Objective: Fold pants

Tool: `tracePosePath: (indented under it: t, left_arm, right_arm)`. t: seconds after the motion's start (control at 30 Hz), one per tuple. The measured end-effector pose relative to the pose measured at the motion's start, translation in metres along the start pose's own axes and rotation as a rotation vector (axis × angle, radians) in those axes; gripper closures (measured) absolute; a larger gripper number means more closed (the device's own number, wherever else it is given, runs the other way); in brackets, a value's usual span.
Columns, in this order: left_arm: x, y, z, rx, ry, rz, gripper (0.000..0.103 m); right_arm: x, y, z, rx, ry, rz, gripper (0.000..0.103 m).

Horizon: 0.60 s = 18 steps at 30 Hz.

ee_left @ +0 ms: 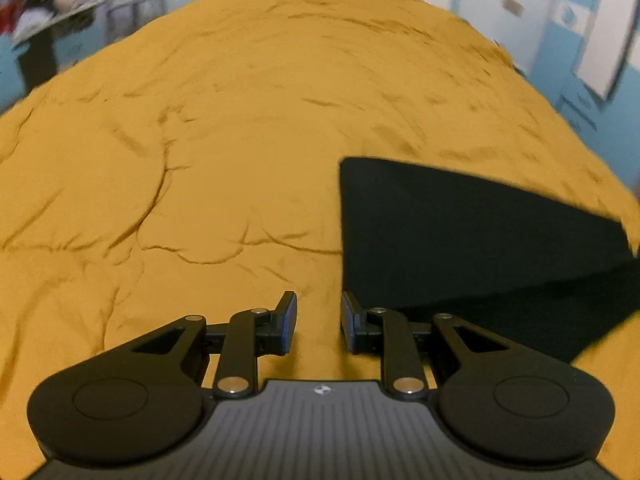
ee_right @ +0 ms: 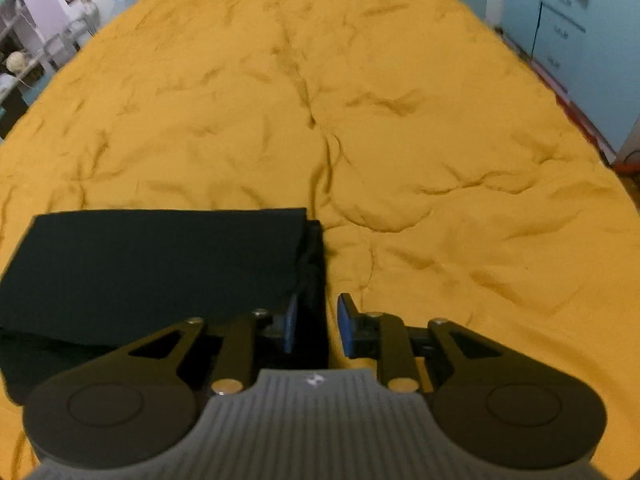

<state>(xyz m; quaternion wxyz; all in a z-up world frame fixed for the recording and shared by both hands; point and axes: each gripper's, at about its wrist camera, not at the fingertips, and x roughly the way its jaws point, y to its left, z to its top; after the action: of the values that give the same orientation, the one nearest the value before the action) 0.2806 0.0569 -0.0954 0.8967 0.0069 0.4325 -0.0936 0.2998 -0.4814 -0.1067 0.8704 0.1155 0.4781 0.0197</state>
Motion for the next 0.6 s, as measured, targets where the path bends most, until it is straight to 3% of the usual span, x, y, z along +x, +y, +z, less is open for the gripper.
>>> tracePosePath:
  t: [0.1,0.17,0.27,0.33,0.43,0.5,0.53,0.6]
  left_arm:
    - [0.0,-0.014,-0.006,0.104,0.009,-0.02,0.061]
    - [0.004,-0.027,-0.011,0.185,0.022,-0.007,0.059]
    - [0.018,-0.044,-0.016,0.311,0.05,0.086,0.058]
    - [0.025,-0.045,-0.018,0.334,0.057,0.129,0.058]
    - [0.026,-0.043,-0.014,0.318,0.028,0.111,0.059]
    - [0.027,-0.043,-0.012,0.324,0.021,0.106,0.065]
    - [0.029,-0.043,-0.011,0.318,0.03,0.095,0.078]
    - [0.034,-0.043,-0.011,0.296,0.068,0.075,0.092]
  right_arm:
    - [-0.02,0.015,-0.021,-0.009,-0.077,0.047,0.084]
    - [-0.022,0.026,-0.035,-0.007,-0.114,0.074,0.083]
    - [-0.02,0.038,-0.053,0.007,-0.159,0.099,0.083]
    - [-0.016,0.051,-0.06,-0.009,-0.192,0.099,0.083]
    - [-0.011,0.061,-0.064,-0.043,-0.22,0.083,0.079]
    - [-0.008,0.063,-0.065,-0.041,-0.231,0.056,0.079]
    - [-0.006,0.062,-0.065,-0.037,-0.234,0.051,0.078]
    - [0.004,0.059,-0.067,-0.021,-0.204,0.044,0.079]
